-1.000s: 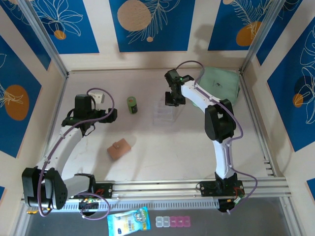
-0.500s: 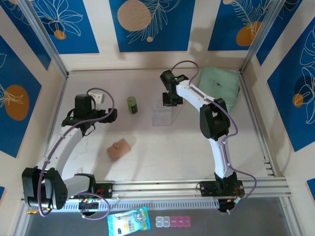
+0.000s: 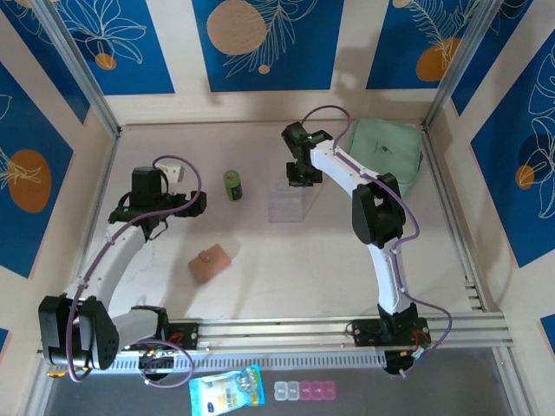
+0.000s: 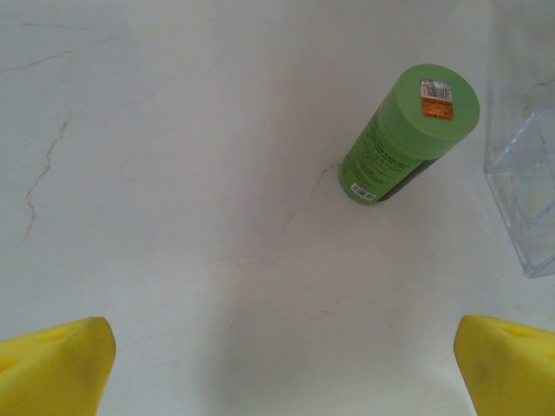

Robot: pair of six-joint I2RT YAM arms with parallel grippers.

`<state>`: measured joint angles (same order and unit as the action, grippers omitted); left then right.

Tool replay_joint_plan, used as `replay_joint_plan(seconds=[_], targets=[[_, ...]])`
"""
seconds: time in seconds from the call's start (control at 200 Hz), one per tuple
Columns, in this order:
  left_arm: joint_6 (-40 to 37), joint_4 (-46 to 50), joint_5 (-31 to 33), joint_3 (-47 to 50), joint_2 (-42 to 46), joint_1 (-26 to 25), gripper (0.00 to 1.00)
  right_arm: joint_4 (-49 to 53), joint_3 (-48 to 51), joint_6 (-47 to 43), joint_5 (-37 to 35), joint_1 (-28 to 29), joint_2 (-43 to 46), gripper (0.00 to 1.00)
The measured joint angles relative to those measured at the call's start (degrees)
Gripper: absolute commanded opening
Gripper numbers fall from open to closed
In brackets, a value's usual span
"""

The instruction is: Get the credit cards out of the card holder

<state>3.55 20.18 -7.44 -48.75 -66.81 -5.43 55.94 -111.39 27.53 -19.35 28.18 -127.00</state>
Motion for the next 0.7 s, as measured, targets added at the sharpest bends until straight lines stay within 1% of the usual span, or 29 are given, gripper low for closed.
replay_joint_plan(seconds=[0.135, 0.26, 0.53, 0.695], targets=[[0.7, 0.2, 0.1, 0.0, 0.0, 0.0, 1.00, 0.6, -0.1, 0.0, 0.0, 0.0, 0.0, 0.18], [3.2, 2.0, 1.4, 0.0, 0.0, 0.0, 1.00, 0.6, 0.0, 0.0, 0.2, 0.0, 0.9, 0.19], [10.9, 7.7, 1.1, 0.2, -0.8, -0.6, 0.99, -2.8, 7.1, 1.5, 4.4, 0.3, 11.8, 0.23], [15.8, 8.9, -1.0, 4.1, -0.8, -2.5, 0.98, -5.4, 12.3, 2.6, 6.5, 1.3, 15.9, 0.24]])
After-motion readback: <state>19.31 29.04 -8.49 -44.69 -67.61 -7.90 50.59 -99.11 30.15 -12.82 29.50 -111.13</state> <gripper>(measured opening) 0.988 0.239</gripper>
